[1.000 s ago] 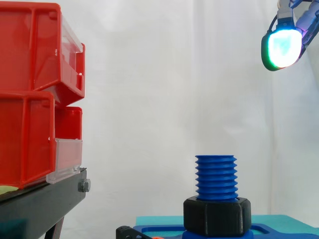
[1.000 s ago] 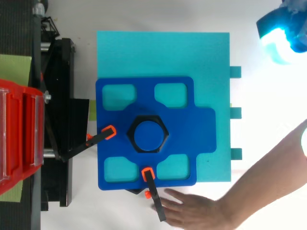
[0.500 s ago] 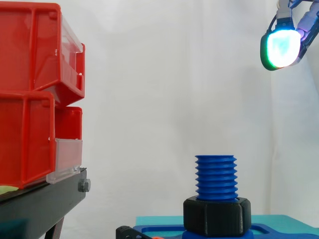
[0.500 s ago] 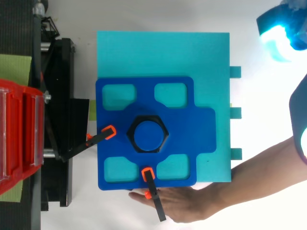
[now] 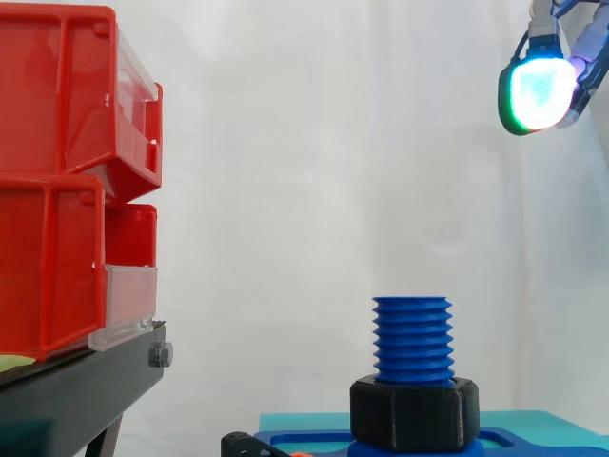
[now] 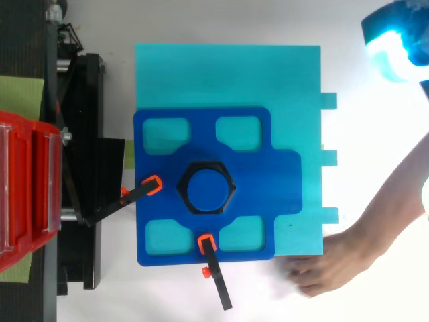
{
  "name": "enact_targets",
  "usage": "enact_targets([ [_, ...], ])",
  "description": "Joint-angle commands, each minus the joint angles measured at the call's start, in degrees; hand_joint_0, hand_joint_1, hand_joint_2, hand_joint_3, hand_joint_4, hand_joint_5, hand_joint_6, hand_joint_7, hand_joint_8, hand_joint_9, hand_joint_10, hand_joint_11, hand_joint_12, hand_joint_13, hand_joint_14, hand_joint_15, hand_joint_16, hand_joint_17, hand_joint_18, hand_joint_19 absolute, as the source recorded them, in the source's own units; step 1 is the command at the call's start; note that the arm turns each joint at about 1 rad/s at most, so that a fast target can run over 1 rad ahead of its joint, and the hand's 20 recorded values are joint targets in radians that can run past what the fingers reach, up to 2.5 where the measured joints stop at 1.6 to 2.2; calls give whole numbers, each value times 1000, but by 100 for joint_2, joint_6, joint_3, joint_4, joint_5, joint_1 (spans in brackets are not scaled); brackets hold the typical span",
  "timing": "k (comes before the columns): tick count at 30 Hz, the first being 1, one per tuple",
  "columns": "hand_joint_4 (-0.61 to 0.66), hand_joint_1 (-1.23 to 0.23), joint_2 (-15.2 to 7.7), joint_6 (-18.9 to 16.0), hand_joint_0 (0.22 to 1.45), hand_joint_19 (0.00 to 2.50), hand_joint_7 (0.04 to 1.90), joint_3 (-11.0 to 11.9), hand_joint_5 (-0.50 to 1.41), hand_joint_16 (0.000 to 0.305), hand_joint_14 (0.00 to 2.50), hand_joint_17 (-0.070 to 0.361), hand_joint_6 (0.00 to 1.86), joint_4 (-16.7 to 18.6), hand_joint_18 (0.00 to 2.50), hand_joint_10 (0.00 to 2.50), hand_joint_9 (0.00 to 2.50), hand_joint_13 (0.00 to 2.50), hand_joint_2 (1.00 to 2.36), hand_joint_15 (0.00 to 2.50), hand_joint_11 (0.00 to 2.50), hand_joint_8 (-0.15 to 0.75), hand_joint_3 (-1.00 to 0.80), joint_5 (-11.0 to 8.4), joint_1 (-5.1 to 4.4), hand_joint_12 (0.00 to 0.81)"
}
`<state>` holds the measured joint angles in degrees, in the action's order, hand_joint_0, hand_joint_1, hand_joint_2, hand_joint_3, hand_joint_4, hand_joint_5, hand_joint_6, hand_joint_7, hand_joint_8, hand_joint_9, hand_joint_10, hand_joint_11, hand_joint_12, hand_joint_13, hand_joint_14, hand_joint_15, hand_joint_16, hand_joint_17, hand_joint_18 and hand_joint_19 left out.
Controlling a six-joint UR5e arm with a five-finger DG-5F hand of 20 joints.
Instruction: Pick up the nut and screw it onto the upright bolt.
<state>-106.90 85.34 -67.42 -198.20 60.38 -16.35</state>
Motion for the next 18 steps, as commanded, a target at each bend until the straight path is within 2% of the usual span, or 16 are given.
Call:
enact_targets([
  [1, 298, -466, 2, 0, 479, 157, 890, -8, -173, 51, 0, 114, 503, 0, 768, 0, 725, 737, 1000, 23, 0, 332, -500, 0, 0, 355],
  [4, 278, -448, 2, 0, 505, 186, 891, 0, -175, 49, 0, 110, 503, 0, 733, 0, 702, 711, 1009, 27, 0, 318, -383, 0, 0, 345],
  [7, 295, -513, 2, 0, 501, 181, 896, 0, -171, 49, 2, 110, 503, 0, 782, 0, 737, 752, 1000, 27, 0, 331, -500, 0, 0, 340],
  [9, 312, -550, 2, 0, 471, 163, 895, 0, -169, 51, 0, 114, 502, 0, 827, 0, 757, 776, 1000, 24, 0, 345, -500, 0, 0, 348],
  [12, 307, -432, 2, 0, 463, 159, 898, 0, -169, 52, 0, 117, 502, 0, 825, 0, 757, 775, 1000, 34, 0, 344, -500, 0, 0, 358],
  [13, 282, -375, 2, 0, 492, 189, 894, -8, -172, 51, 0, 115, 503, 0, 771, 0, 735, 741, 1004, 48, 3, 328, -440, 0, 0, 348],
  [16, 274, -414, -7, 0, 525, 211, 900, 0, -172, 48, 1, 108, 503, 0, 763, 0, 722, 734, 1011, 51, 0, 319, -371, 0, 0, 334],
  [17, 291, -493, -7, 0, 506, 196, 904, 0, -169, 48, 0, 109, 503, 0, 807, 0, 745, 765, 1001, 49, 3, 326, -480, 0, 0, 335],
  [18, 294, -515, 2, 0, 501, 188, 907, 0, -169, 49, 2, 109, 503, 0, 819, 0, 757, 777, 1000, 47, 17, 330, -500, 0, 0, 338],
])
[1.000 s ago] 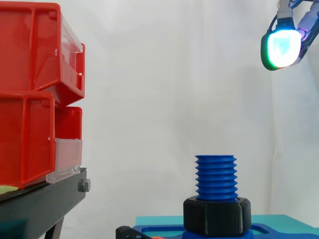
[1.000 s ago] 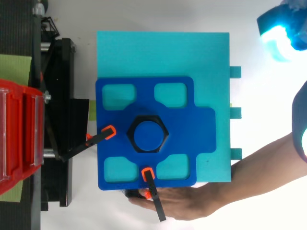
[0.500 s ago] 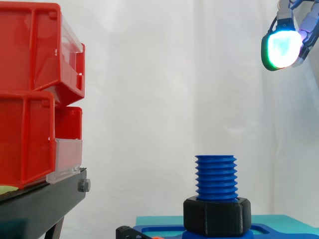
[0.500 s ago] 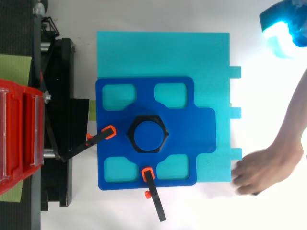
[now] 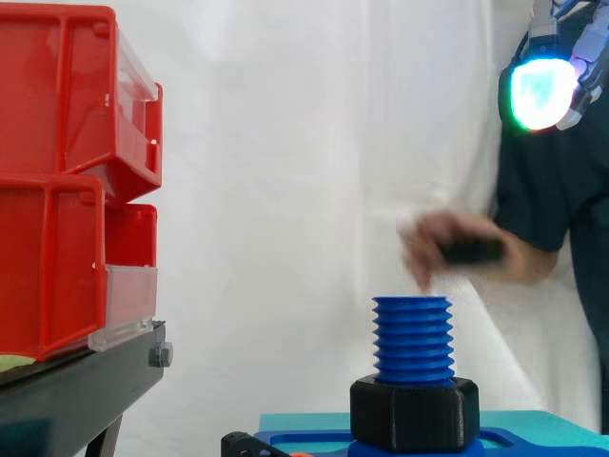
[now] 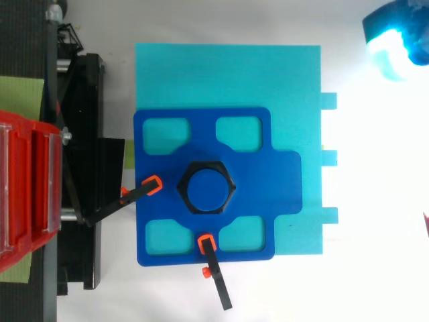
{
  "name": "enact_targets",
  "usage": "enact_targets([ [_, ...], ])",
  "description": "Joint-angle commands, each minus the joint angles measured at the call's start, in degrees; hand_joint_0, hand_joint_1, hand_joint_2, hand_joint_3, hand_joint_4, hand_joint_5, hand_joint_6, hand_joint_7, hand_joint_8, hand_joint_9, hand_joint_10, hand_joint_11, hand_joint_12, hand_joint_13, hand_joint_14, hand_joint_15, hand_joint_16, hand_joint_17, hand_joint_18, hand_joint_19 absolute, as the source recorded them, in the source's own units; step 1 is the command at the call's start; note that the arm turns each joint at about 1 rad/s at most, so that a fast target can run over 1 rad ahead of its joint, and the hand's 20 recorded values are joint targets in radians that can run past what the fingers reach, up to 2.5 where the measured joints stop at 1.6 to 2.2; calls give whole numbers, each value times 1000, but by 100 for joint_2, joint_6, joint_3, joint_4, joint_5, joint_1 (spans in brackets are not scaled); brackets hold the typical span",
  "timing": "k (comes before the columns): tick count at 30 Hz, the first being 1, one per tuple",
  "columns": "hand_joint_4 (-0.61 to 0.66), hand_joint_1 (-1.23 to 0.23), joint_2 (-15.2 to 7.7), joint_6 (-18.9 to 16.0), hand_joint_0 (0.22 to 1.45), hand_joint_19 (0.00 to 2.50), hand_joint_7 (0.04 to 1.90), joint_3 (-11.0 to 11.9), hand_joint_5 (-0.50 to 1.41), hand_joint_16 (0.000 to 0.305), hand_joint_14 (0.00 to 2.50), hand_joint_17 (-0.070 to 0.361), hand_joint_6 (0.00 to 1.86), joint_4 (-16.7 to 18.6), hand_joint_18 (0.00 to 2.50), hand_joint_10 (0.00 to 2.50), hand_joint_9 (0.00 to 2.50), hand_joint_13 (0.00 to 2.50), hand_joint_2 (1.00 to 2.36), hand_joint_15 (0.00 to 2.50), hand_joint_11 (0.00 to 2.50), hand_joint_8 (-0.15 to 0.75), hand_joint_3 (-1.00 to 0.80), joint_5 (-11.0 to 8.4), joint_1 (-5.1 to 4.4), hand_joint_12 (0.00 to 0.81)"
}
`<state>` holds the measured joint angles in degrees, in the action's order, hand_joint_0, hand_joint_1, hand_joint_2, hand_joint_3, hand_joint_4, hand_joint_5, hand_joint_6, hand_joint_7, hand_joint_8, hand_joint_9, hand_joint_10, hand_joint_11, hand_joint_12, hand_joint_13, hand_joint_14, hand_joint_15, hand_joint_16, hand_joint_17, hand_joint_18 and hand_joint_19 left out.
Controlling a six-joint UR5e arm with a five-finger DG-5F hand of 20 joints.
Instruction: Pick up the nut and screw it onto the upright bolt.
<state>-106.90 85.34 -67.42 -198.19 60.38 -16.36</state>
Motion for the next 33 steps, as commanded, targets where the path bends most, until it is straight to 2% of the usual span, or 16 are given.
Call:
enact_targets([
  [1, 305, -560, 2, 0, 481, 177, 912, -8, -168, 50, 0, 112, 503, 0, 838, 0, 766, 802, 1000, 46, 17, 338, -500, 0, 1, 345],
  [3, 313, -545, 2, 0, 456, 165, 910, 1, -167, 52, 0, 117, 503, 0, 863, 1, 774, 814, 1000, 48, 14, 347, -500, 0, 1, 354],
  [4, 311, -492, 2, 0, 448, 161, 905, 1, -166, 53, 0, 119, 503, 0, 869, 0, 776, 810, 1000, 44, 14, 351, -500, 0, 1, 361],
  [6, 288, -433, 2, 0, 493, 189, 910, 1, -168, 50, 2, 112, 503, 0, 830, 0, 755, 787, 1001, 60, 21, 332, -493, 0, 1, 341],
  [9, 282, -468, 2, 0, 510, 206, 906, 1, -169, 48, 1, 108, 503, 0, 822, 0, 747, 785, 1003, 66, 22, 326, -454, 0, 1, 335],
  [11, 294, -634, 2, 0, 484, 186, 910, 1, -168, 49, 2, 111, 503, 0, 850, 0, 762, 809, 1000, 59, 27, 335, -500, 0, 1, 340],
  [13, 297, -682, -6, 0, 479, 183, 911, 1, -168, 49, 2, 110, 503, 0, 863, 0, 770, 826, 1000, 65, 29, 338, -500, 0, 1, 341],
  [33, 280, -682, 2, 0, 480, 194, 906, 1, -170, 50, 3, 112, 502, 0, 861, 3, 755, 829, 1000, 80, 67, 329, -500, 0, 1, 343],
])
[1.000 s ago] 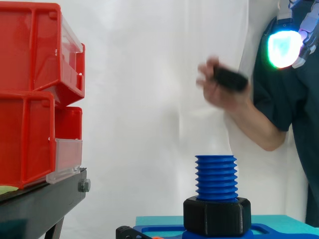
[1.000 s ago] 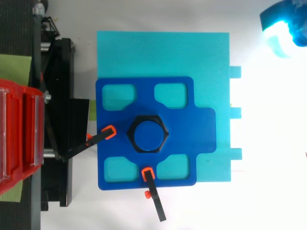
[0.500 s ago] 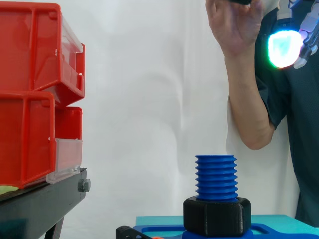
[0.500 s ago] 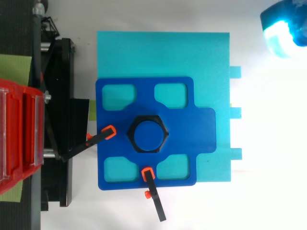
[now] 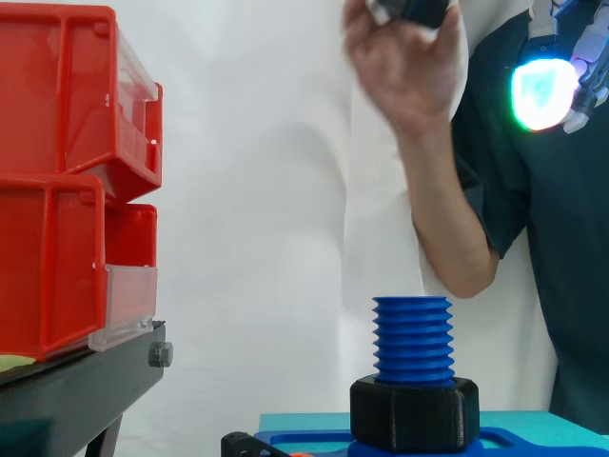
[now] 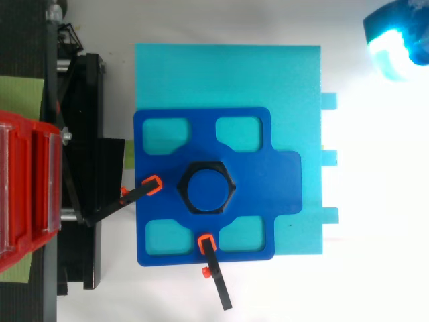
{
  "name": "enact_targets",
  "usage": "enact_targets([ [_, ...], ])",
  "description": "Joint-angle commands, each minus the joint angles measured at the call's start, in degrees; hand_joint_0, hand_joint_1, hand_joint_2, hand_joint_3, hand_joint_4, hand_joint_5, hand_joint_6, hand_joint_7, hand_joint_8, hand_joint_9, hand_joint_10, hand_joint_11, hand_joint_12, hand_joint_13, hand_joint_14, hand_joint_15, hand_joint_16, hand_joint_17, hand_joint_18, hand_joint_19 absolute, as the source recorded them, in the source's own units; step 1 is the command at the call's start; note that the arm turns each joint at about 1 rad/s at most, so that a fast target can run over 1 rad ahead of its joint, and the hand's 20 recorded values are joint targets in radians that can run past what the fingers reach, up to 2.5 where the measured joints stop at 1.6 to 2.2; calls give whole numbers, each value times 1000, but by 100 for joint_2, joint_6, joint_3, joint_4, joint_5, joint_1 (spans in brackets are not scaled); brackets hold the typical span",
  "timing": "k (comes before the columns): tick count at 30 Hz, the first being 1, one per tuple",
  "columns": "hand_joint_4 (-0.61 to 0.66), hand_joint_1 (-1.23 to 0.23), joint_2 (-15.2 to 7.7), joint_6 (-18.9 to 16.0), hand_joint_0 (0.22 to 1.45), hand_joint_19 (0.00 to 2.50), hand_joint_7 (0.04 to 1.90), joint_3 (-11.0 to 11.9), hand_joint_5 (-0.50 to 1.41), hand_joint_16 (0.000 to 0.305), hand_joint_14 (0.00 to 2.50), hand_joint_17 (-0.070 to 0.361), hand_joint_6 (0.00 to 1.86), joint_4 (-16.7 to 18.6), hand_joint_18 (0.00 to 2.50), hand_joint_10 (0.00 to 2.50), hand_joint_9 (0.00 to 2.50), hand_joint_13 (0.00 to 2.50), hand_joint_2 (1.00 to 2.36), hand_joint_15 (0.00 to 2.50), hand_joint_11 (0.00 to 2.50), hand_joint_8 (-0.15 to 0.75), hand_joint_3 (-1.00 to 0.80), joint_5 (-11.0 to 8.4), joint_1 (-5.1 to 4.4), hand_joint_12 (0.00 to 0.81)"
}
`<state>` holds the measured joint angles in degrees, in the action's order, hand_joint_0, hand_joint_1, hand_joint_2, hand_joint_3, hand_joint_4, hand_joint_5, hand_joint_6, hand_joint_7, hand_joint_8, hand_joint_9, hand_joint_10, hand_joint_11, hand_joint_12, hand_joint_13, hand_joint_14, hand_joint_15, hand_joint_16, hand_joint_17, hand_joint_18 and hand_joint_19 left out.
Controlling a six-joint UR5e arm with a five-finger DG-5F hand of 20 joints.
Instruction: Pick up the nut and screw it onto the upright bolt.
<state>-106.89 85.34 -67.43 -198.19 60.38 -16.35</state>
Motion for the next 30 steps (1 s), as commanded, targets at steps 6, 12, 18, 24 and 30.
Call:
enact_targets([
  [6, 276, -680, 2, 0, 483, 204, 909, 2, -170, 50, 3, 111, 502, 0, 865, 0, 758, 832, 1000, 91, 64, 326, -500, 0, 1, 343],
  [12, 271, -690, 2, 0, 483, 203, 910, 2, -171, 49, 3, 111, 503, 0, 864, 0, 754, 832, 1000, 91, 63, 323, -500, 0, 1, 341],
  [18, 268, -701, -7, 0, 484, 211, 909, 2, -173, 50, 3, 112, 503, 0, 861, 3, 748, 830, 1000, 96, 73, 321, -492, 0, 1, 342],
  [24, 264, -706, -7, 0, 481, 205, 911, 2, -174, 50, 3, 114, 503, 0, 859, 3, 739, 825, 1002, 99, 81, 318, -464, 0, 1, 344],
  [30, 270, -677, 2, 0, 483, 216, 913, 2, -174, 50, 3, 112, 503, 0, 866, 3, 742, 832, 1000, 98, 76, 320, -494, 0, 1, 341],
])
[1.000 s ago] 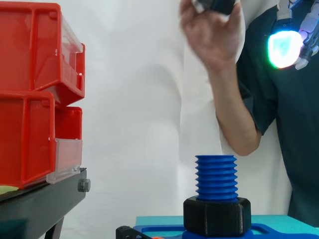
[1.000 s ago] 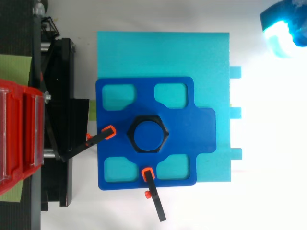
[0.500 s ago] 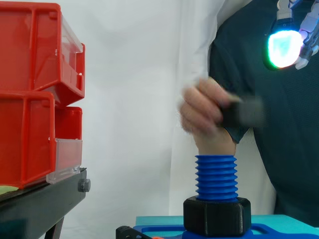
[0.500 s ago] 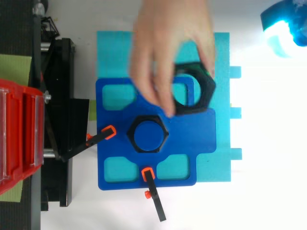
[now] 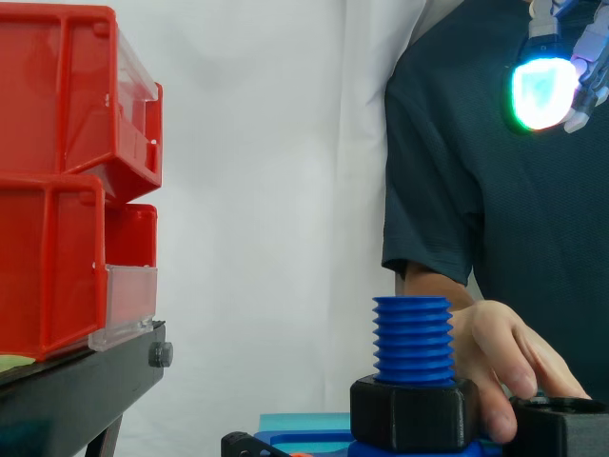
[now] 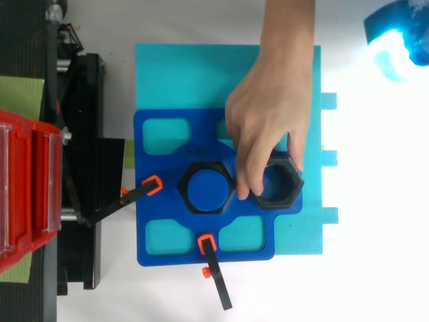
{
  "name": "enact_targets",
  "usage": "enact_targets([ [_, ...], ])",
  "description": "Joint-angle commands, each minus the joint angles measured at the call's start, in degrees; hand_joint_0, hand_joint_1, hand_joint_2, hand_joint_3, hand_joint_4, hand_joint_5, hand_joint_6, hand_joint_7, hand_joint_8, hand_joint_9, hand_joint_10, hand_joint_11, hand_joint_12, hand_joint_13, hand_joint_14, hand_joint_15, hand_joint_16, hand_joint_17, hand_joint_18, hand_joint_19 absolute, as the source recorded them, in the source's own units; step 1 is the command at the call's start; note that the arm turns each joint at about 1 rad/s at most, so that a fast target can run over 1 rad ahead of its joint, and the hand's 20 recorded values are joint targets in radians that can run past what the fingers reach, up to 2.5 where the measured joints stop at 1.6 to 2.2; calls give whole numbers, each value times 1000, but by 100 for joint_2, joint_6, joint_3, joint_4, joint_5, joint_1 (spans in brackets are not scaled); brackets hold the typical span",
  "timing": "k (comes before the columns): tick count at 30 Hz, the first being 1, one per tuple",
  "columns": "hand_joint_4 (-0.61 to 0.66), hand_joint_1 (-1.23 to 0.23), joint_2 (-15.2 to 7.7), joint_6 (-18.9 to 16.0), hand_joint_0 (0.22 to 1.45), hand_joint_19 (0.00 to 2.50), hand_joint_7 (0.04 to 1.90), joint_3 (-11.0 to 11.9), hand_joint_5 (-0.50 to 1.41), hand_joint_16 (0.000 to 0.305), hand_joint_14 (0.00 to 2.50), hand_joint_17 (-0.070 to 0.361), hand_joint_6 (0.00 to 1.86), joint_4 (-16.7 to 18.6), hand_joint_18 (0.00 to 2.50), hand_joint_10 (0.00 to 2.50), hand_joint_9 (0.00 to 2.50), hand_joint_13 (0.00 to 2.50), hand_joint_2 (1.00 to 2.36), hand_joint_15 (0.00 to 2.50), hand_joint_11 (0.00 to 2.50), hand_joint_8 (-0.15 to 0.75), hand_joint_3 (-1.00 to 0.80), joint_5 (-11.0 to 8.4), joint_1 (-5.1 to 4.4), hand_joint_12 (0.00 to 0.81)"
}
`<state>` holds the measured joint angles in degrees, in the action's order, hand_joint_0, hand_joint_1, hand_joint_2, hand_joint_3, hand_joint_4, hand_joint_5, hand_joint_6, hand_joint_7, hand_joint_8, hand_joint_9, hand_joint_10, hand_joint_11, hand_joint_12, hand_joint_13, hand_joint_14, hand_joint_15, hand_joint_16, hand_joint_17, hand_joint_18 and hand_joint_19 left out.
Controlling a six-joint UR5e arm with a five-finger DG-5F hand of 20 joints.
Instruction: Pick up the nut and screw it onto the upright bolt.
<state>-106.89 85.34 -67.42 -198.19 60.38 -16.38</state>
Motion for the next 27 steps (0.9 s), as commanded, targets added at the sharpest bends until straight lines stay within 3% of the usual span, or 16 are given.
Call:
enact_targets([
  [1, 273, -675, 1, 0, 483, 212, 910, 1, -174, 50, 3, 113, 503, 0, 868, 2, 744, 836, 1000, 103, 77, 321, -496, 0, 3, 342],
  [12, 269, -670, 1, 0, 482, 208, 907, 1, -174, 50, 3, 113, 503, 0, 873, 2, 753, 847, 1001, 105, 80, 324, -491, 0, 3, 341],
  [14, 257, -444, -7, 0, 519, 237, 905, 1, -175, 48, 4, 108, 503, 0, 849, 3, 747, 838, 1006, 118, 89, 309, -432, 0, -6, 330],
  [17, 246, -306, -7, 0, 561, 257, 900, 1, -174, 47, 4, 105, 503, 0, 826, 3, 762, 830, 1009, 127, 97, 300, -407, 0, 3, 320],
  [27, 264, -478, -7, 0, 511, 235, 909, 1, -172, 49, 6, 110, 503, 0, 879, 5, 802, 871, 1007, 129, 123, 318, -427, 0, 3, 333],
])
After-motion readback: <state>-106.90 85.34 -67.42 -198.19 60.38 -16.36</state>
